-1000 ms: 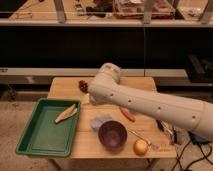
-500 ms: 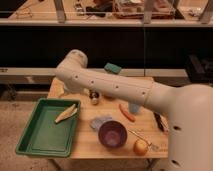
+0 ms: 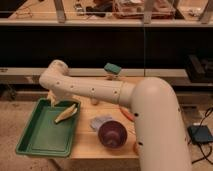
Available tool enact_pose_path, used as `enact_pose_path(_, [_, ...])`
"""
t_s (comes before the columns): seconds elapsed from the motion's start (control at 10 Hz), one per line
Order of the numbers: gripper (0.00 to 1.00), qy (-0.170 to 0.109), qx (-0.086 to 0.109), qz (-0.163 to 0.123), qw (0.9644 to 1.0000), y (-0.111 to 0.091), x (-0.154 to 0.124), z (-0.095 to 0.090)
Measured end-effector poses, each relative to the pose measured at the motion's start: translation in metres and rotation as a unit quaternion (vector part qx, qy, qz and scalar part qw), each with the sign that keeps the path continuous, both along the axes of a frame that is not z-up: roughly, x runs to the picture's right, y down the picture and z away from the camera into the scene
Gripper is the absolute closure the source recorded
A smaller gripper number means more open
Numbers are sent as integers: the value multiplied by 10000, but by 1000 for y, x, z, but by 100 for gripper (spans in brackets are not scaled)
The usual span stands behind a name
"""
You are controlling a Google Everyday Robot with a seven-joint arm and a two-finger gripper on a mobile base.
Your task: Place banana in plastic cup
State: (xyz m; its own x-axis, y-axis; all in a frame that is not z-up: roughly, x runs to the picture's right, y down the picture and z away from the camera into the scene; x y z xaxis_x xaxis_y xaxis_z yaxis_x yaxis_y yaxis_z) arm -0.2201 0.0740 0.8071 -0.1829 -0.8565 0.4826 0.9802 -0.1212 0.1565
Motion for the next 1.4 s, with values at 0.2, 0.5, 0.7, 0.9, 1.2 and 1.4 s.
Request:
enact_pose_path(0.2, [20,-70,-90,-15,9999,9,-9,6])
enact_pose_path(0.5, [20,-257,-230,-65,9994,20,-30,6])
enact_pose_path(0.7, [20,-331,-240,-101,9991,26,-33,9])
enact_pose_path(0.9, [20,-423,-211,-103,9988,29,-36,14])
enact_pose_path(1.2, [20,-520,-159,-124,9984,31,-41,23])
enact_pose_path(1.4, [20,-555,-49,-234,9982,34,-46,31])
